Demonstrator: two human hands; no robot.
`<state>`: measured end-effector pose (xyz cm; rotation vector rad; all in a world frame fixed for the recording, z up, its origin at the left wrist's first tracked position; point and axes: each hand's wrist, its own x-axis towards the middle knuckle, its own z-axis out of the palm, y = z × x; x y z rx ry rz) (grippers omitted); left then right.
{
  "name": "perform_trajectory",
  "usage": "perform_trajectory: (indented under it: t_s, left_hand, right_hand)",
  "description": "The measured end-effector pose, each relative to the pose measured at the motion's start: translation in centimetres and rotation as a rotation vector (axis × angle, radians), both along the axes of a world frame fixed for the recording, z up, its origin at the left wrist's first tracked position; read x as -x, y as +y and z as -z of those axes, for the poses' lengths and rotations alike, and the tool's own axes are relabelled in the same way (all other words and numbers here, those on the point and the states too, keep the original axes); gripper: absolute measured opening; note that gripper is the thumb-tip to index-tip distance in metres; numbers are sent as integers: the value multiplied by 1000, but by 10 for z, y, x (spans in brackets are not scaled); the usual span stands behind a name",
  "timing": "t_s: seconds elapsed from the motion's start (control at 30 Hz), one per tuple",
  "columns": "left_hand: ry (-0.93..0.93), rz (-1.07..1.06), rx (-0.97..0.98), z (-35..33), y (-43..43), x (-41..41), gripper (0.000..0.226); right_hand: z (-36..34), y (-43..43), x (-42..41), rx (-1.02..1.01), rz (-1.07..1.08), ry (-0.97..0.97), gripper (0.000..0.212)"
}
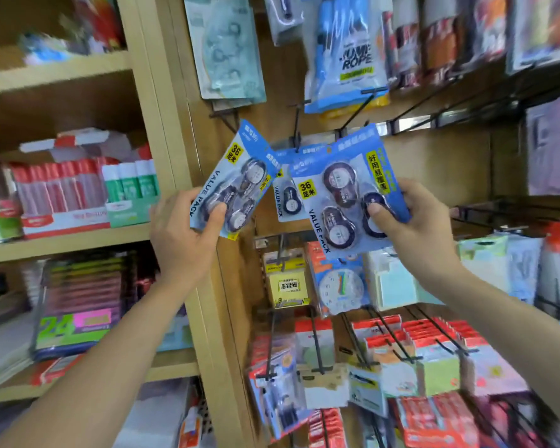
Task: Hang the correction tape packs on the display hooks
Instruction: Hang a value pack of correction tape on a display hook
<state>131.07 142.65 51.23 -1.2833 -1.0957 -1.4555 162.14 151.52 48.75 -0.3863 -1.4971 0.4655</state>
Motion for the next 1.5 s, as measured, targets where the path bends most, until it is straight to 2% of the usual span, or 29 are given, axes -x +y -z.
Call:
perform_trajectory:
  t_s: [0.1,0.17,0.37,0.57,0.77,0.83,0.9,0.97,1.03,1.23,1.33,1.4,1.5]
  left_hand:
    - [196,-214,-86,-10,19,15,20]
    - [252,-298,-134,-8,26,19,18]
    - [284,-367,-167,-4,28,24,17]
    - [289,-400,-177,-4,28,23,21]
    - [276,-420,-162,-2,29,24,24]
    - [269,-419,-155,-2,29,24,26]
    - [268,-420,-152,-1,29,23,27]
    - [262,-425,-153,-1,29,23,28]
    - [258,-430,-153,-1,30,22,29]
    - [252,-430,-146,-1,29,21,28]
    - [248,-424,-143,-1,29,20,29]
    - [239,-404,-145,-1,28,20,29]
    - [218,-368,-133,-1,27,20,31]
  right_hand:
    - [-22,5,11,-45,-30,-23,24]
    - [-33,8,21,-56,-46,-27,24]
    - [-44,25,45,-92,-3,2,26]
    - [-37,50,61,5,18,0,25]
    - [-31,64,74,76,65,-29,38]
    - [-32,61,76,-53,261,-74,49]
    - [-33,58,77,-309,521,-153,60]
    - [-35,56,81,-538,703,-311,58]
    - [-38,60,89,-614,783,-514,54]
    - [-50,89,110,-463,819,-839,63]
    - [-60,106,117,-289,796,-1002,62]
    - [-66,118,120,-120,659,-1068,62]
    - [-70,120,123,87,317,-962,70]
